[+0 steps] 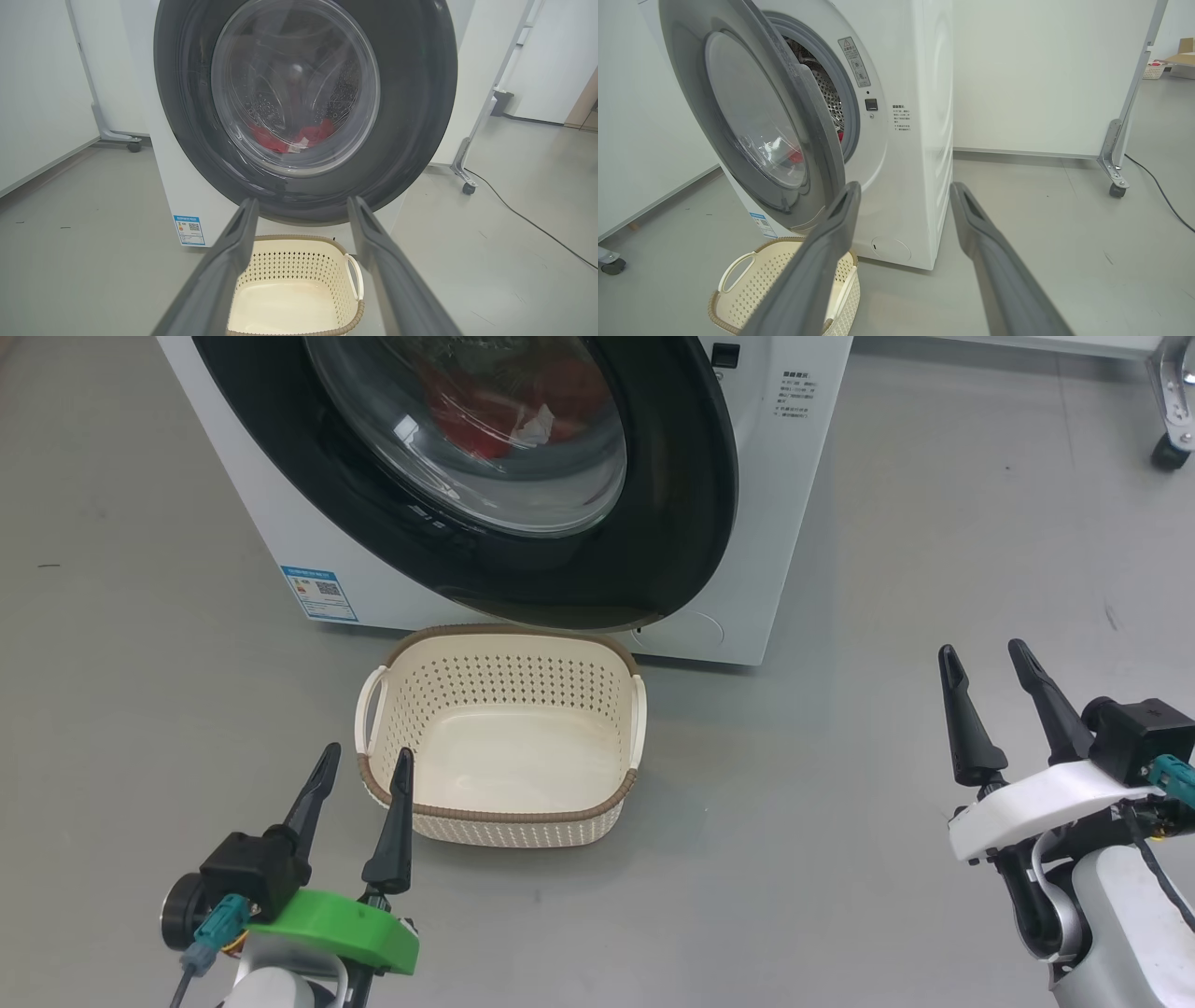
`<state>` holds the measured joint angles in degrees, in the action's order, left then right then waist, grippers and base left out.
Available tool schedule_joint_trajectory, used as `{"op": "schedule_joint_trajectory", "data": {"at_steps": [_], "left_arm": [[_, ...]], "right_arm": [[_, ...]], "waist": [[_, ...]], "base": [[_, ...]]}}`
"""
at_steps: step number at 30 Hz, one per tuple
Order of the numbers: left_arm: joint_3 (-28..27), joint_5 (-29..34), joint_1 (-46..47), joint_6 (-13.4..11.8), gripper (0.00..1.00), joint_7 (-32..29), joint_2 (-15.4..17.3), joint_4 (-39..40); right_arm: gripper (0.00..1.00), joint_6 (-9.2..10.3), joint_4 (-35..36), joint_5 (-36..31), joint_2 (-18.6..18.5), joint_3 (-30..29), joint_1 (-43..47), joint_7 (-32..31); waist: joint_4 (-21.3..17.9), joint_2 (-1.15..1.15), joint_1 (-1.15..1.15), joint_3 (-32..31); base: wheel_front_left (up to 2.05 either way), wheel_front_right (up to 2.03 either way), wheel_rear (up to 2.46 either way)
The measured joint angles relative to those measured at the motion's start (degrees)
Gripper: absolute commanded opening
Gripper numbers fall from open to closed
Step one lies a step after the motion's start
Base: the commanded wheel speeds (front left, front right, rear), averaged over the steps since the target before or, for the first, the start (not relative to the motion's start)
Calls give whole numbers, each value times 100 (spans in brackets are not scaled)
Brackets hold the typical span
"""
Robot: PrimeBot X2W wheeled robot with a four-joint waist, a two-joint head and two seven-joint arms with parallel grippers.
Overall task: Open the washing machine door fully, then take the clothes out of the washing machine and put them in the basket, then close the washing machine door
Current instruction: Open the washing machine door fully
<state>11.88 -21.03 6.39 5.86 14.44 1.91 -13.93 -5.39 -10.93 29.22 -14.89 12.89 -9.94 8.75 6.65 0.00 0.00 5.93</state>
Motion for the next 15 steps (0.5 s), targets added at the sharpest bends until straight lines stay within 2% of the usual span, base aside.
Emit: {"op": "schedule_joint_trajectory", "data": {"at_steps": [15], "left_arm": [[-12, 97, -57, 2, 100, 0, 0, 14]], "right_arm": [[100, 1, 57, 0, 0, 27, 103, 65]], "waist": [[49, 0, 0, -27]], "base": [[0, 0, 0]]}}
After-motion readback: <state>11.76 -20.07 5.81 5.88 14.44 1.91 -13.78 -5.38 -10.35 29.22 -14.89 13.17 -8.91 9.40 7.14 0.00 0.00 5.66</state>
